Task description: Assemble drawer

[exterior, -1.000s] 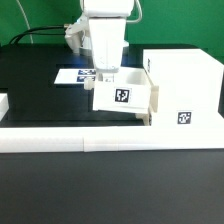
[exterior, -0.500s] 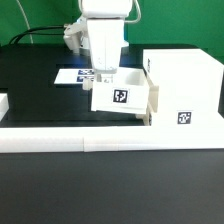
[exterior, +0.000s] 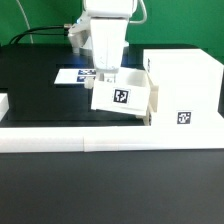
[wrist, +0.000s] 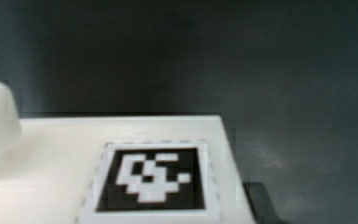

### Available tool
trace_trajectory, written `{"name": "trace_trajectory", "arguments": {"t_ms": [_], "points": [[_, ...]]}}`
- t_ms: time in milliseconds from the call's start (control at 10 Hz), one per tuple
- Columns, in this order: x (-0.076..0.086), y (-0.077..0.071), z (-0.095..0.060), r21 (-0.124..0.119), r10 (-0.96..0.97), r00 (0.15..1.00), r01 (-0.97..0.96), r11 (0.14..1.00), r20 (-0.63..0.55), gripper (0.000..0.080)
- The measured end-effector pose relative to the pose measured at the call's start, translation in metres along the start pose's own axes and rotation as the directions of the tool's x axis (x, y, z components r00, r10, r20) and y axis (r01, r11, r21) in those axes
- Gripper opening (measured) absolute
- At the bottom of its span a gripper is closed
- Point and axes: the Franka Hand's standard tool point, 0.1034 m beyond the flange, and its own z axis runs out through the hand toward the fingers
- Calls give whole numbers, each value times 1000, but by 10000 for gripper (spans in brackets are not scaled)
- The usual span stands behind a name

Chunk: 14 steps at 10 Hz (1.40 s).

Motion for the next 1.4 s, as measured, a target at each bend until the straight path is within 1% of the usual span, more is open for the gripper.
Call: {"name": "trace_trajectory", "arguments": {"t_ms": [300, 500, 700, 800, 1000, 1200, 1300, 1400], "points": [[-1, 0, 1, 1, -2, 1000, 2, 1000, 3, 44], [-7, 0, 2, 3, -26, 1000, 26, 1000, 1, 44], [-8, 0, 2, 3, -27, 1000, 27, 1000, 1, 44], [-16, 1, 2, 6, -57, 998, 57, 998, -17, 44], [-36, 1, 5, 13, -46, 996, 47, 999, -79, 44], [-55, 0, 8, 14, -50, 991, 53, 999, -123, 44], [-62, -1, 9, 16, -49, 990, 52, 999, -132, 44], [-61, -2, 10, 20, -35, 991, 38, 999, -131, 44]]}}
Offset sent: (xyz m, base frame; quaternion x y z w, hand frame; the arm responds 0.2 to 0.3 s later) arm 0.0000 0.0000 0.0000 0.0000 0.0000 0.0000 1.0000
